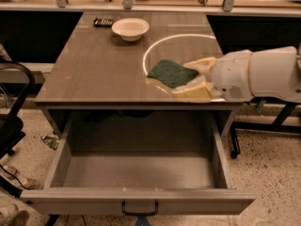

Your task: Place sponge into top drawer

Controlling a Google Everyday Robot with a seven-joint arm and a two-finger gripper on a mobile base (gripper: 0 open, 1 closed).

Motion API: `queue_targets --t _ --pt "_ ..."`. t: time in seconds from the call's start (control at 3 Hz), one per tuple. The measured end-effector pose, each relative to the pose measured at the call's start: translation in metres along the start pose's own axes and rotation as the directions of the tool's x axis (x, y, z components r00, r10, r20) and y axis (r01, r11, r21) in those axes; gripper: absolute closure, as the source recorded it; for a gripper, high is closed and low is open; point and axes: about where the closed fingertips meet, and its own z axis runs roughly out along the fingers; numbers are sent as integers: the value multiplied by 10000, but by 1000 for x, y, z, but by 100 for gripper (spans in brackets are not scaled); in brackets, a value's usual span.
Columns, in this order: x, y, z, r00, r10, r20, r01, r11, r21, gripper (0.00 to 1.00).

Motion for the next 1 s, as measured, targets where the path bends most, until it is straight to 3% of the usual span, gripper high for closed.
queue_targets --t 0.33,0.67,1.0 --pt "69 21 -10 9911 160 -1320 -251 9974 -674 100" --pt "120 32 -3 9842 359 -1732 -628 9863 -1524 100" --pt "189 37 25 9743 798 -2107 -1305 9621 -2394 100"
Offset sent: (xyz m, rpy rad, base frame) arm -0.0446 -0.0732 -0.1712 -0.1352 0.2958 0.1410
